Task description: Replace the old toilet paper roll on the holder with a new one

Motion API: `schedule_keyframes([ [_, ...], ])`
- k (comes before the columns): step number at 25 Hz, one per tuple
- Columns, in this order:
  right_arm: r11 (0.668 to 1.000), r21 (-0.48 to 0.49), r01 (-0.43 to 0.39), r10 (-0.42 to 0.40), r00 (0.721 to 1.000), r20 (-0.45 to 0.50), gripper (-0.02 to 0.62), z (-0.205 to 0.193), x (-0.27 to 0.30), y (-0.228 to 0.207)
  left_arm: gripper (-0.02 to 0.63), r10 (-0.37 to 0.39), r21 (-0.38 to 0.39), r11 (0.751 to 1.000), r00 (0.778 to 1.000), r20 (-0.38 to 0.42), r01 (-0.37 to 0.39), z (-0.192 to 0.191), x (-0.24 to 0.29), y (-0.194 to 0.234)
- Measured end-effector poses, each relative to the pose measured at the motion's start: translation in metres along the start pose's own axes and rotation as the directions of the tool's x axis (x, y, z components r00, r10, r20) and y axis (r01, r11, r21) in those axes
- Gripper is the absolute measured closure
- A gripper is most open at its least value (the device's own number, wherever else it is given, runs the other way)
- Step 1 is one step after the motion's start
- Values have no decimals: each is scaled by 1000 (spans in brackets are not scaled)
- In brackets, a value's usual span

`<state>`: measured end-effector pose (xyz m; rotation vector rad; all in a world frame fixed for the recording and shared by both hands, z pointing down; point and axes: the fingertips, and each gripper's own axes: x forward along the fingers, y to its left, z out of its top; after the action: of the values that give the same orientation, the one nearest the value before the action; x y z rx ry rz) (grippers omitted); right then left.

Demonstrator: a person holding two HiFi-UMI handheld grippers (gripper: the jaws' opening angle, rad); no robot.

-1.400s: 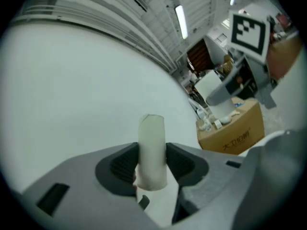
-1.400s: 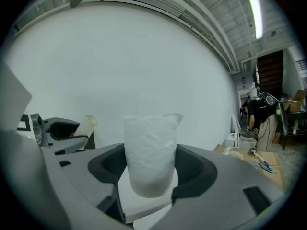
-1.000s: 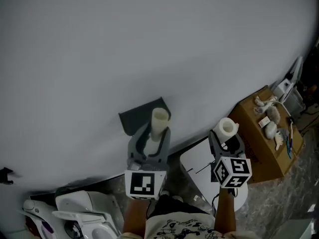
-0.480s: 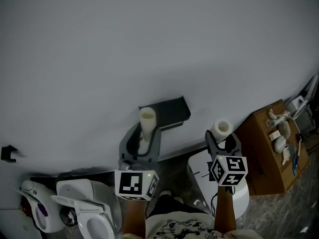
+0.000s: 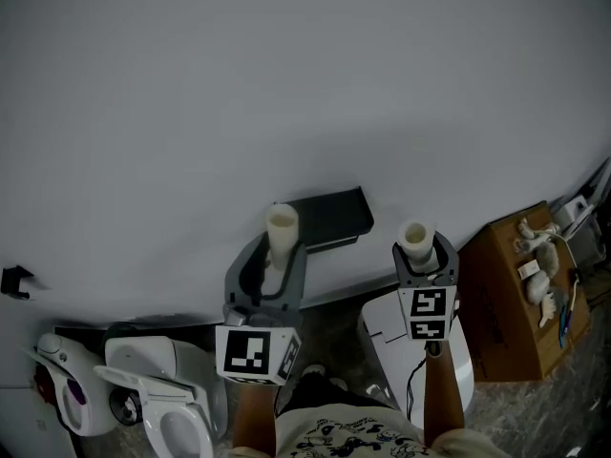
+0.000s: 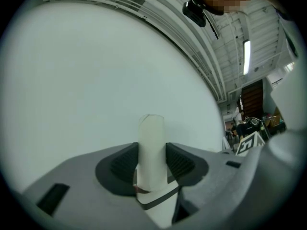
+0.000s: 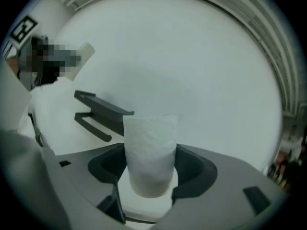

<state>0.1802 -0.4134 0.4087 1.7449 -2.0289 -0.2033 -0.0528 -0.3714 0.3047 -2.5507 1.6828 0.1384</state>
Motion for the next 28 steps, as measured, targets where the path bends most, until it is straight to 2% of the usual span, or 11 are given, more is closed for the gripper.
schedule_keyframes([
  [2, 979, -203, 31, -39, 999, -38, 290, -8, 12, -2, 420, 8, -4, 1000, 1000, 8, -8, 1, -1, 4],
  [4, 915, -399, 58, -92, 994, -66, 290, -15, 22, -3, 420, 18, 5, 1000, 1000, 11, -18, 3, -3, 8],
  [7, 784, -617, 62, -131, 989, -66, 290, -19, 34, -1, 420, 24, 9, 1000, 1000, 16, -24, 6, -6, 11],
  [10, 624, -779, 60, -141, 989, -37, 290, -17, 44, 6, 420, 18, -4, 1000, 1000, 22, -18, 9, -9, 13],
  [14, 428, -904, 29, -118, 993, -25, 290, -20, 55, 23, 420, 18, 6, 1000, 1000, 23, -18, 10, -12, 14],
  [16, 368, -929, 24, -119, 993, -22, 290, -22, 59, 27, 420, 18, 6, 1000, 1000, 22, -18, 10, -13, 14],
  [18, 360, -933, 19, -116, 993, -24, 290, -23, 61, 32, 420, 18, -1, 1000, 1000, 20, -18, 10, -16, 15],
  [22, 388, -922, 2, -101, 994, -40, 290, -26, 62, 41, 420, 33, -6, 999, 999, 21, -33, 10, -21, 20],
  [28, 389, -921, -5, -84, 996, -41, 290, -25, 64, 62, 420, 72, 10, 997, 997, 26, -72, 14, -35, 33],
])
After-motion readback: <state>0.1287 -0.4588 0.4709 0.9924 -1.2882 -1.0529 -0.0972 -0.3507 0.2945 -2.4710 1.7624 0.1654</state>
